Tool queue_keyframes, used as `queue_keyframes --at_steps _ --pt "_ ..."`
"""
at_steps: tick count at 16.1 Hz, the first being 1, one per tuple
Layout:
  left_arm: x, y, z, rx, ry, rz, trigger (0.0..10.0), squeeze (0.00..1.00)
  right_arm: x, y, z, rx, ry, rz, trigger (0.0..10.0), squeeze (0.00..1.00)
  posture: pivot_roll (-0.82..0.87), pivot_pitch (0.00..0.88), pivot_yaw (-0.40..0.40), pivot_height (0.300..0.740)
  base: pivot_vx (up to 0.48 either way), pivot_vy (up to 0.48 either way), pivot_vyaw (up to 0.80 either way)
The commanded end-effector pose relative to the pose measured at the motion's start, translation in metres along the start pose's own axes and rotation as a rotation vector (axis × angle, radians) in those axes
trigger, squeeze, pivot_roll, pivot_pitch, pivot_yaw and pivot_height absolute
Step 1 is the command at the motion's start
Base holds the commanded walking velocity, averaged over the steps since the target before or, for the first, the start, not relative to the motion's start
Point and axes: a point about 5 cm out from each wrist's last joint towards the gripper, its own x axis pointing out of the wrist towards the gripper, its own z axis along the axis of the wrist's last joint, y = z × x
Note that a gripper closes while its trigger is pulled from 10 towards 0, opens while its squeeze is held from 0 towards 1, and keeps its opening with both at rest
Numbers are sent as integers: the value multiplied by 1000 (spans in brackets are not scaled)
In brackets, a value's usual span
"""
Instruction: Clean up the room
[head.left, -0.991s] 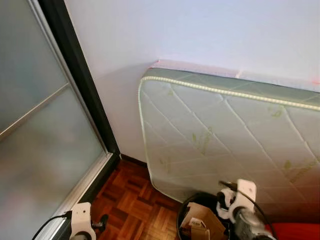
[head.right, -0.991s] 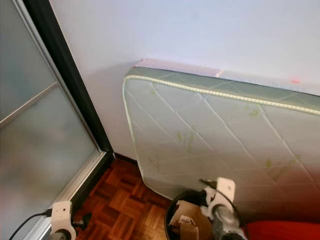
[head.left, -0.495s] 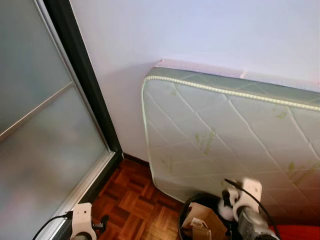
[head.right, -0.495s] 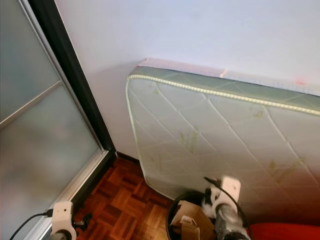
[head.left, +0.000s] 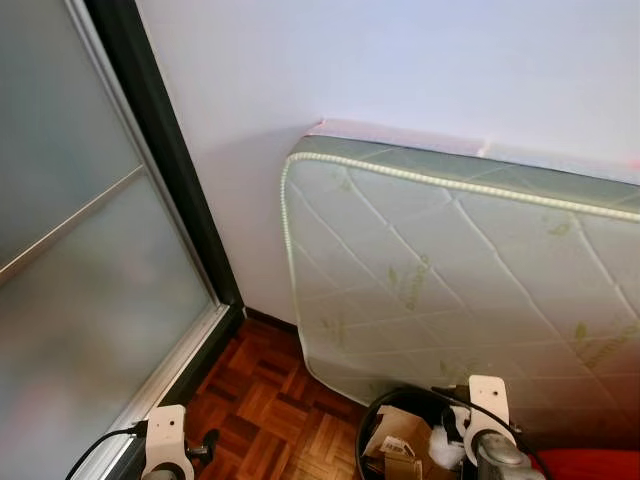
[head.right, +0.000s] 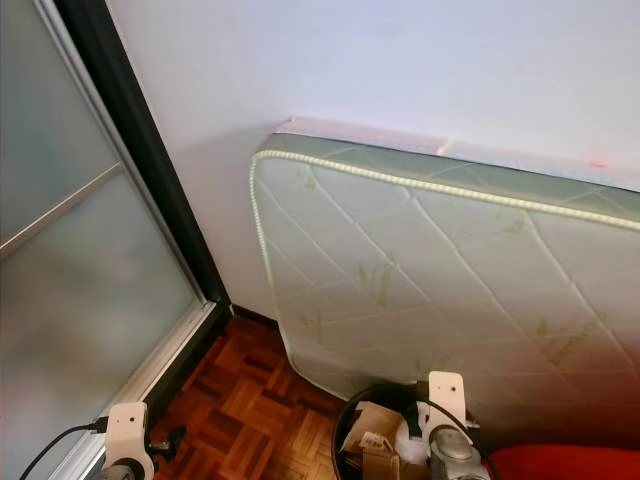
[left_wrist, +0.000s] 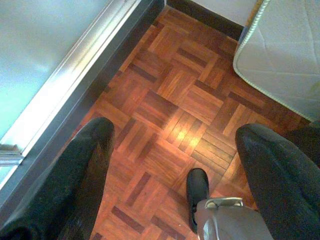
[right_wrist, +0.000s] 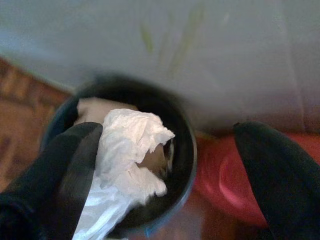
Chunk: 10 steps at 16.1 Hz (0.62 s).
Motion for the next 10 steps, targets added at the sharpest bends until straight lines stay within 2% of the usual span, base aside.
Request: queue_keyframes --at_steps 1,3,4,6,7,8,10 --pt "-1 3 -4 -2 21 7 10000 0 2 3 27 51 -135 6 10000 0 82 22 49 740 0 0 0" --pt "-1 4 -3 1 18 6 10000 0 2 4 47 116 -234 20 10000 0 80 27 51 740 0 0 0" --pt "-1 4 -2 1 17 7 10000 0 2 5 46 119 -210 31 10000 0 79 28 50 740 0 0 0" --pt "-1 3 -2 0 16 6 10000 0 3 7 30 45 -102 29 10000 0 84 30 48 740 0 0 0" --pt "-1 2 -3 -3 17 6 10000 0 1 9 3 -46 32 49 10000 0 86 32 47 740 0 0 0" --pt "-1 2 -4 -4 19 7 10000 0 -1 11 -5 -58 66 64 10000 0 84 32 49 740 0 0 0" --pt "-2 3 -5 -2 24 7 10000 0 -2 16 -9 -39 73 101 10000 0 83 33 51 740 0 0 0"
